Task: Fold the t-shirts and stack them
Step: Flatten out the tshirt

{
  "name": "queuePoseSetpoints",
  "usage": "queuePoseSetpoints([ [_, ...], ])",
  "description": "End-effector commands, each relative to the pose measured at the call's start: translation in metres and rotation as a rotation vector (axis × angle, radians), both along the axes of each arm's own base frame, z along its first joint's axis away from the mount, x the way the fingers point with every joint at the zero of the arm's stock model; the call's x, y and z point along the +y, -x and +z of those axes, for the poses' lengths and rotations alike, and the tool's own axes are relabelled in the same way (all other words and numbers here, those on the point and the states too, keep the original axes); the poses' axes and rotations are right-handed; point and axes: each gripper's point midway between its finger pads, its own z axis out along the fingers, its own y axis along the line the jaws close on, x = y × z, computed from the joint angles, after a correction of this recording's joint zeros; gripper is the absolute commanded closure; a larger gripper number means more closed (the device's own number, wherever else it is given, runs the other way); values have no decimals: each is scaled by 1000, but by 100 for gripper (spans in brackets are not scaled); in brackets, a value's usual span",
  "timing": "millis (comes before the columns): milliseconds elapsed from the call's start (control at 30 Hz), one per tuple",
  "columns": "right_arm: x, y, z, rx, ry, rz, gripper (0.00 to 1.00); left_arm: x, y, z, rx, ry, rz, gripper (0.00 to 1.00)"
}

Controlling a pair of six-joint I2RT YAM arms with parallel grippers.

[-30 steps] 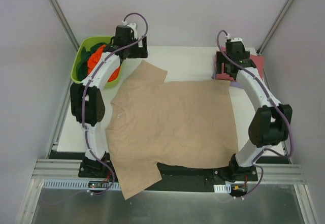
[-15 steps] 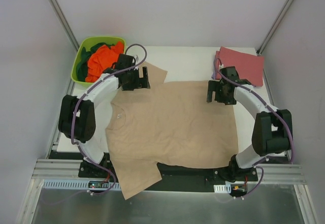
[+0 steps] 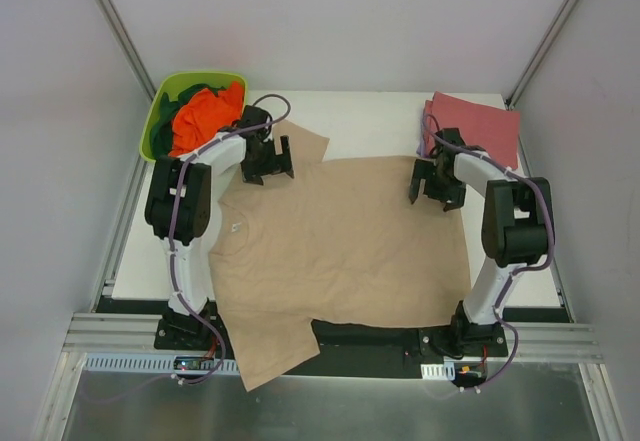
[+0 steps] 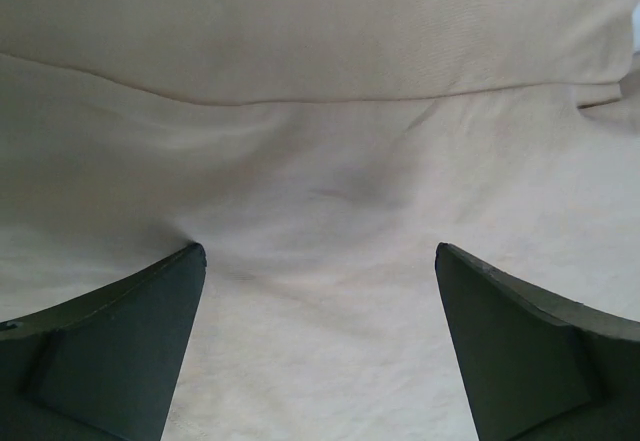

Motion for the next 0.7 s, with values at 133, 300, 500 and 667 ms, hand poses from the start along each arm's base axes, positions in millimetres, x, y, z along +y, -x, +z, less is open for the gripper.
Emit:
queuePoseSetpoints([
  [133, -17, -33, 5, -9, 13, -59, 3, 10, -41, -9, 11, 7, 21, 1],
  [300, -11, -31, 10, -15, -15, -47, 3, 12, -43, 4, 7, 6, 11, 1],
  [500, -11, -34, 44, -110, -18, 6, 4, 2, -41, 53, -95, 44, -64, 1],
  [667, -16, -18, 79, -183, 17, -2, 4, -7, -17, 105, -189, 60, -81, 1],
])
